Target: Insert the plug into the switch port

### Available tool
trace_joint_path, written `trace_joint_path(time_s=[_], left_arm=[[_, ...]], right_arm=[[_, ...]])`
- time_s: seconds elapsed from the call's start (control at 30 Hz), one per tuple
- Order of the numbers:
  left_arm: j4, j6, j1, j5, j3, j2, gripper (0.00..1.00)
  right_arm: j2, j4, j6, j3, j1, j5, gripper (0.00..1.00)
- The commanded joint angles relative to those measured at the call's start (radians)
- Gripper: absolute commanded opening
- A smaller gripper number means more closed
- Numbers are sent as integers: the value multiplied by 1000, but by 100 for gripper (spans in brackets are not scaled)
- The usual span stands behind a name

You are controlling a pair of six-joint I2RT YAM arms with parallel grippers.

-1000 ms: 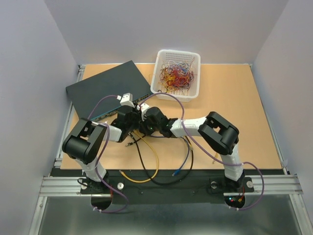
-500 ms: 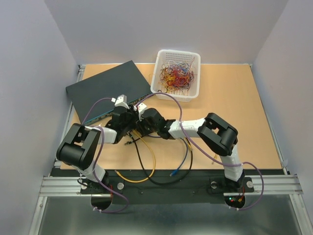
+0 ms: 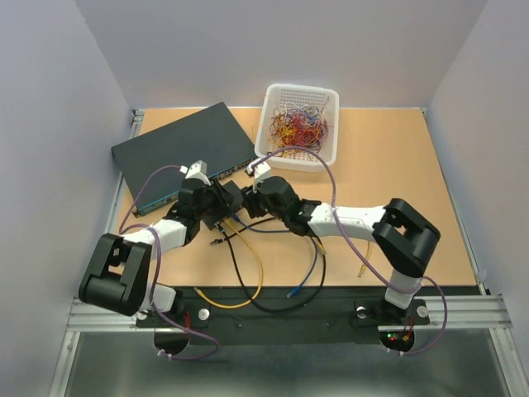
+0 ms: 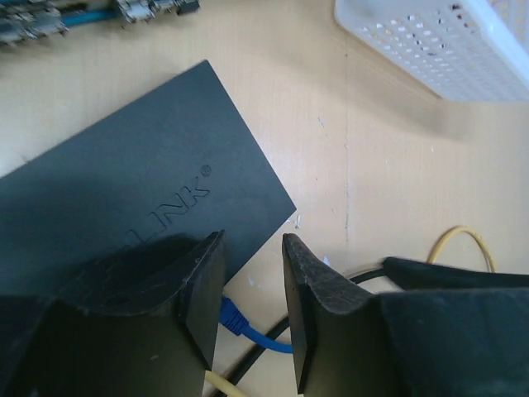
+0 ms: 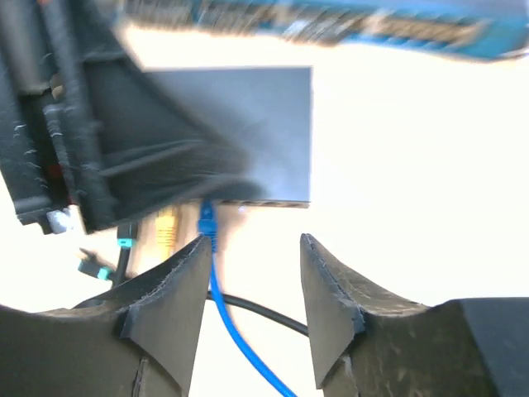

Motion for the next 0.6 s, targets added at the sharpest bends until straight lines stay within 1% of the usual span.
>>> trace_joint_path(time_s=[0.0,0.03,0.07,0.1,0.13,0.17,0.2,0.23,0.3,0.33,0.37,0.47,0.57], left_arm=[[-97,55,51,-40,32,-110,45],[-113,59,60,-49,32,-145,45],[-139,62,68,-78,32,-162,45],[-142,61,69,-97,25,-181,45],[-142,61,71,-109,25,-194,45],[-136,50,71,-112,6,-216,45],[-119,49,71,-104,-1,-222,45],[-110,46,71,-97,-18,-227,45],[-93,46,71,-86,-34,-225,45],[-84,47,71,-83,-43,-224,45],[-82,52,71,-81,-46,-218,45],[-65,56,71,-69,-57,-211,45],[-48,53,71,-51,-61,-205,45]], right_arm=[[-150,1,86,-59,-13,159,54],[-167,-30,96,-62,-16,182,55],[-196,-64,125,-66,-22,237,57],[-214,-135,148,-79,-24,270,59],[-233,-136,177,-79,-30,308,61],[-252,-204,211,-105,-42,369,64],[-307,-237,281,-128,-57,379,65],[-337,-286,317,-172,-106,374,65],[-409,-344,381,-227,-177,316,65],[-477,-386,430,-249,-241,301,64],[-507,-406,446,-275,-266,292,63],[-558,-491,468,-307,-305,267,61],[-526,-565,489,-292,-306,189,61]])
